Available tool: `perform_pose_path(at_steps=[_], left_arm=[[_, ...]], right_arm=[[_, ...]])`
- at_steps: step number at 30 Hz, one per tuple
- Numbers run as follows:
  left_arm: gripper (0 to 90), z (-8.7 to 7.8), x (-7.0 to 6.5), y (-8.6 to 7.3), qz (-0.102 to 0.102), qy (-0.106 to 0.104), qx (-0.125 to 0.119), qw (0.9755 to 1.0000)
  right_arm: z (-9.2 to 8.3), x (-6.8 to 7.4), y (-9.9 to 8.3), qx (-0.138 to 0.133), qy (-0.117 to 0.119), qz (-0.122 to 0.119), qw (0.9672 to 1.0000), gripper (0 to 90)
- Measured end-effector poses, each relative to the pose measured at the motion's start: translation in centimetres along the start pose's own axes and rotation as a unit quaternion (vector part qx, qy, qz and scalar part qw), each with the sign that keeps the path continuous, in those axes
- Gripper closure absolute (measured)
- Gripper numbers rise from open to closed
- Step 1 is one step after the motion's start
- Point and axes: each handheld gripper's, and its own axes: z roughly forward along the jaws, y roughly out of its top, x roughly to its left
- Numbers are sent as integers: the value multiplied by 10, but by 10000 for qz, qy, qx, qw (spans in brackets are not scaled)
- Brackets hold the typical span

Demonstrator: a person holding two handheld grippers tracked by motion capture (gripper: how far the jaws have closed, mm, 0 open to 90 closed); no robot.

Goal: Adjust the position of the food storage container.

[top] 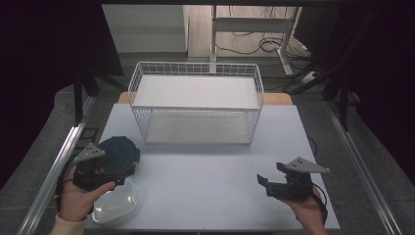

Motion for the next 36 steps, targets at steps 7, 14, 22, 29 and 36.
perform_pose_path(at_steps=[7,14,22,29,36], left_arm=[[194,1,-4,-1,27,-34,-14,10000],[197,3,-6,-1,73,-62,29,10000],[199,0,-2,-3,17,-8,47,10000],[209,-2,3,-3,-21,43,80,10000],[281,-12,29,0,-101,274,71,9995]], right_arm=[[-2,0,1,39,5,51,10000,167],[-2,-1,1,58,-1,90,9999,171],[-1,1,0,109,14,72,9999,173],[0,-1,-2,152,-7,109,9998,175],[3,-1,-4,238,-22,149,9996,176]])
